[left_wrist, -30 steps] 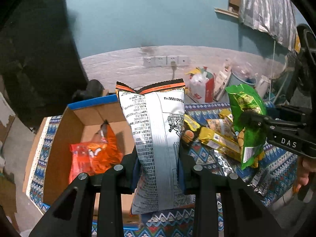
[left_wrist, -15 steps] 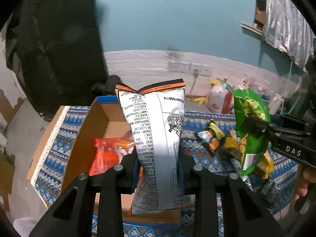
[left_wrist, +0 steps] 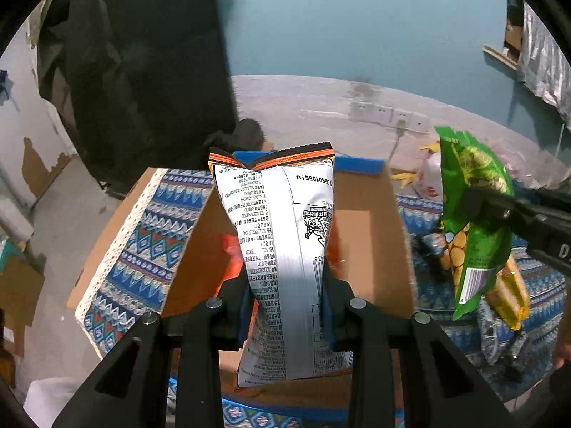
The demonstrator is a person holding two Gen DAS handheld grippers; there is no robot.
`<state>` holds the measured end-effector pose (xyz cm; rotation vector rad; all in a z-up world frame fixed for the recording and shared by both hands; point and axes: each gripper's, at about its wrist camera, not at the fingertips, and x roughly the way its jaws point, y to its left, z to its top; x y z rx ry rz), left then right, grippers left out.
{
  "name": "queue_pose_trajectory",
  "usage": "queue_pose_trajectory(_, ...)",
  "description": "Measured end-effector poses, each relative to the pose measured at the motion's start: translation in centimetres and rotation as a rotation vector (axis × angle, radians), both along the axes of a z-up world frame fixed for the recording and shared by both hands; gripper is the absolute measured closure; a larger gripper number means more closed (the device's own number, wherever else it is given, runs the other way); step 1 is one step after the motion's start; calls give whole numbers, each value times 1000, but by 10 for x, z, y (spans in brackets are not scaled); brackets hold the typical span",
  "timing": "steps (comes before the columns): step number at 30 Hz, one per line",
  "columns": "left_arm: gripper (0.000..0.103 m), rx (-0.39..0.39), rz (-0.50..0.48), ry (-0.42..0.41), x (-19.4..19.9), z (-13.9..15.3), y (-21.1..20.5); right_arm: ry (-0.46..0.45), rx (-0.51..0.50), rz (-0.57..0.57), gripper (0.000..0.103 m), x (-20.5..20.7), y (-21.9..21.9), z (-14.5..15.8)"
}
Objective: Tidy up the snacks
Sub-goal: 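Carry both bags over the cardboard box and release them inside, then move both tools back over the remaining snacks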
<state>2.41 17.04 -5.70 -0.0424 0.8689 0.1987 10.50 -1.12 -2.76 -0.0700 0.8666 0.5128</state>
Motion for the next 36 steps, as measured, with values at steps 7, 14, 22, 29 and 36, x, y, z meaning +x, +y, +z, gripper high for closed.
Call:
queue_pose_trajectory(7, 71, -13, 36, 52, 6, -15, 19, 24, 1, 50, 70, 7, 36, -6)
queue_pose_trajectory(14, 62, -39, 82, 73, 2, -20, 33, 45, 1, 87, 70, 10, 65, -10)
queue_pose_trajectory(22, 61, -21, 114, 57, -7, -11, 45, 80, -7, 114, 70, 10, 94, -17)
queue_pose_trajectory(29, 61, -22, 120, 43, -12, -6, 49, 112, -33, 128, 68, 10, 107, -31)
queue_pose_trajectory(36, 53, -21, 102, 23, -12, 1, 39, 105, -20, 103, 47, 6, 93, -25)
